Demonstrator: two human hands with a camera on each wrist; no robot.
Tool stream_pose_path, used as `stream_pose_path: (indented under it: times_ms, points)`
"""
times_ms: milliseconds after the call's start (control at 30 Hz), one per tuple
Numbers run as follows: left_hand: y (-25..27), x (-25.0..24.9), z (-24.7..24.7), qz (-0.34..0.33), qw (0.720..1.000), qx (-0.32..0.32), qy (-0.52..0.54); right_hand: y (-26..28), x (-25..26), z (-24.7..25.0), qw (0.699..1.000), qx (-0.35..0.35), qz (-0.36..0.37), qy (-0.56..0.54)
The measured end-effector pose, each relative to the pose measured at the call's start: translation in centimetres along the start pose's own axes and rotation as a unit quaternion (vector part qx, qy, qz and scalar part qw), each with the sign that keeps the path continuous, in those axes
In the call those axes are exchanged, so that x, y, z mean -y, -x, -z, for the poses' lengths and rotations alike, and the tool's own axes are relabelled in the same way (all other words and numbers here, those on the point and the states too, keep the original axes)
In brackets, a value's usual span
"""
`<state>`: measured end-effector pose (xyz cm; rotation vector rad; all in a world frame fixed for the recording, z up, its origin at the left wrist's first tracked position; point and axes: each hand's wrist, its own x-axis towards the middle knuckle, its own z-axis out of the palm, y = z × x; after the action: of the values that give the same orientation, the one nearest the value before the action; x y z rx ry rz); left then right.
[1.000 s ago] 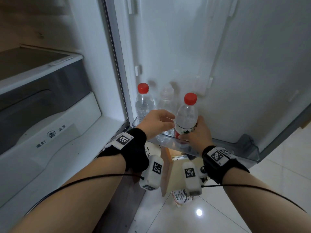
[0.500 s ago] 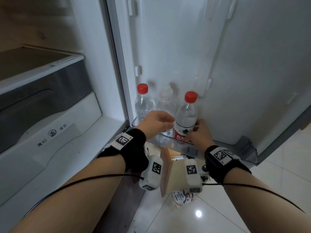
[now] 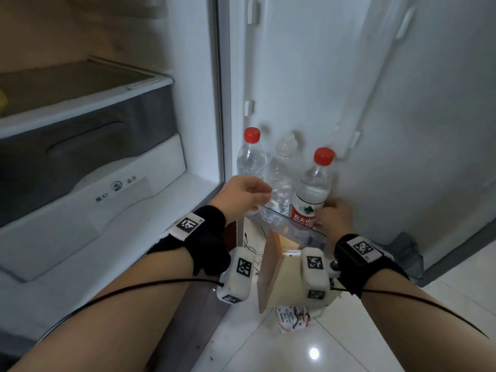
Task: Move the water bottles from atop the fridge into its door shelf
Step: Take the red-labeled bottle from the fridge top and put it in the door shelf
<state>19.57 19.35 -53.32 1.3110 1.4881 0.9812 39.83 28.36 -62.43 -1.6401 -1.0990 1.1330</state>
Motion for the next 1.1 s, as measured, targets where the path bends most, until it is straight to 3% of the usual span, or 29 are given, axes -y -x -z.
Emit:
stream_pose_path:
  times_ms: [133,300,433,567,700,767,833,1100]
  points:
    - [2.2,-0.4,1.3,0.003,0.998,-0.068,0.014,0.4,0.3,-0.4,0.999,0.035,-0.021,-0.031]
    - [5.2,-1.8,0.6,0.002,0.988,-0.152,0.026,1.7,1.4,0.2,0.993,0.083,0.019,0.077]
    - [7.8,-2.7,-1.8,0.003,0.977,-0.209,0.037,2.8,2.4,1.3,0.953,0.14,0.082,0.255]
    - [11.2,-3.3,-5.1,0.015,0.96,-0.276,0.045,3.4,2.5,2.1,0.931,0.172,0.134,0.294]
    - [14.8,-4.0,-7.6,0.026,0.946,-0.319,0.056,4.4,2.5,2.7,0.906,0.238,0.14,0.321]
    - [16.5,-4.5,-8.6,0.033,0.937,-0.344,0.051,4.9,2.5,2.8,0.91,0.265,0.112,0.297]
    - [18.0,-4.8,-9.2,0.039,0.931,-0.362,0.041,5.5,2.3,2.6,0.926,0.31,0.072,0.205]
    - [22.3,-6.9,-10.5,0.05,0.913,-0.404,0.015,9.3,1.8,3.0,0.934,0.341,0.036,0.101]
